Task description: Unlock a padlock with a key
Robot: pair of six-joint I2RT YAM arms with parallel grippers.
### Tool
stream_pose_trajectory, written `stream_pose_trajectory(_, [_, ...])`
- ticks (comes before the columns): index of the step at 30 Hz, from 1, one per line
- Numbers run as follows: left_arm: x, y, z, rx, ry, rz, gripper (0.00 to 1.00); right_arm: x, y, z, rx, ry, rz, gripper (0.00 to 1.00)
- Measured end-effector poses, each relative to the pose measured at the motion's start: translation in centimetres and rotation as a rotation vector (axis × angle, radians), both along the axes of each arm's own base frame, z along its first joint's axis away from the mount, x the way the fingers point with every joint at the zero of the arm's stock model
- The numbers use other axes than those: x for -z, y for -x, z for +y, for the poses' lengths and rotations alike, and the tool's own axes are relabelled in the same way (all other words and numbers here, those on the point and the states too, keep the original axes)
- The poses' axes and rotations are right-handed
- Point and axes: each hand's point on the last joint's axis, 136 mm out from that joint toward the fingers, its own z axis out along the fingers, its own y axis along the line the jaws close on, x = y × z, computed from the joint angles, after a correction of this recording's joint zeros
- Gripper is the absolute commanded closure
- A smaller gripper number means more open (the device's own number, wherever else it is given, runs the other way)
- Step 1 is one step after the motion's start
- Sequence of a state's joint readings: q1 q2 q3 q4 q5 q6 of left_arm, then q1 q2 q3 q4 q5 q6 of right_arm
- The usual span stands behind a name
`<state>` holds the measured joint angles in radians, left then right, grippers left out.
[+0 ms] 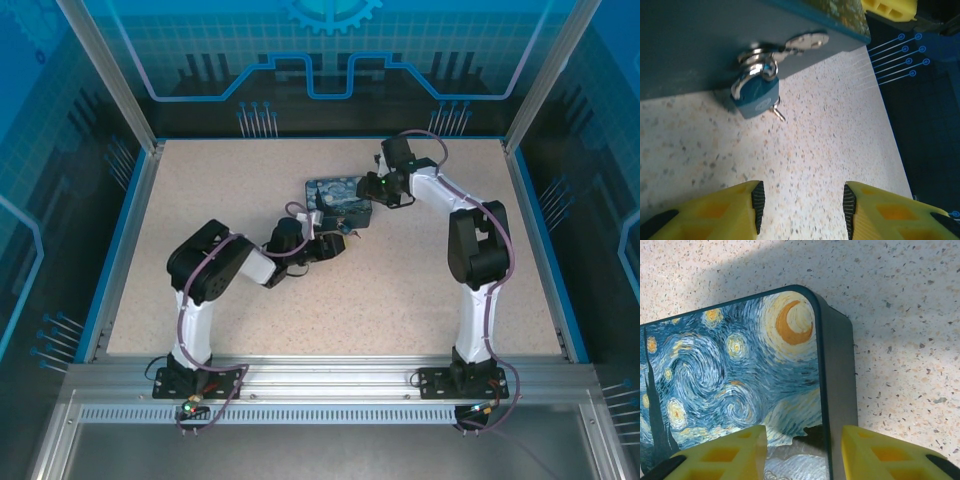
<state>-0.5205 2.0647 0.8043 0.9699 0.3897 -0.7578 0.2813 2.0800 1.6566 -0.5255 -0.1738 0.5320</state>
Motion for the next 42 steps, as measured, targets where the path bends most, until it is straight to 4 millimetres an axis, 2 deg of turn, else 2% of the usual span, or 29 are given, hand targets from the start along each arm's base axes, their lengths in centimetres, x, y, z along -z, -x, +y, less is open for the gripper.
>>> stream_pose_trajectory(7, [-0.1, -2.4, 0.2, -0.040, -0.003, -0.062, 0.53, 0.0, 0.3, 0.7, -0.013, -0.003, 0.004, 0.60])
stream_pose_trajectory(13, [0.1, -3.3, 1.1, -0.084, -0.037, -0.095, 0.53, 0.2, 0.9, 1.7, -0.025, -0.007, 0.013, 0.61])
stream_pose_trajectory(17, [0.3, -3.4, 2.3, -0.131, -0.099, -0.110, 0.52, 0.2, 1.0, 2.0, -0.028, -0.008, 0.015, 0.62])
stream_pose_trajectory(23, [0.5, -2.3, 4.9, -0.204, -0.185, -0.107, 0.49, 0.2, 1.1, 2.3, -0.027, -0.011, 0.018, 0.63])
stream_pose_trajectory(28, [0.5, -2.2, 6.1, -0.237, -0.202, -0.097, 0.47, 0.2, 1.2, 2.5, -0.032, -0.011, 0.018, 0.63])
stream_pose_trajectory(33, [0.4, -2.6, 6.1, -0.230, -0.190, -0.097, 0.46, 0.2, 1.4, 2.7, -0.037, -0.019, 0.024, 0.63])
stream_pose_trajectory(42, [0.1, -4.7, 5.2, -0.217, -0.141, -0.130, 0.44, 0.3, 1.6, 2.9, -0.041, -0.023, 0.030, 0.64])
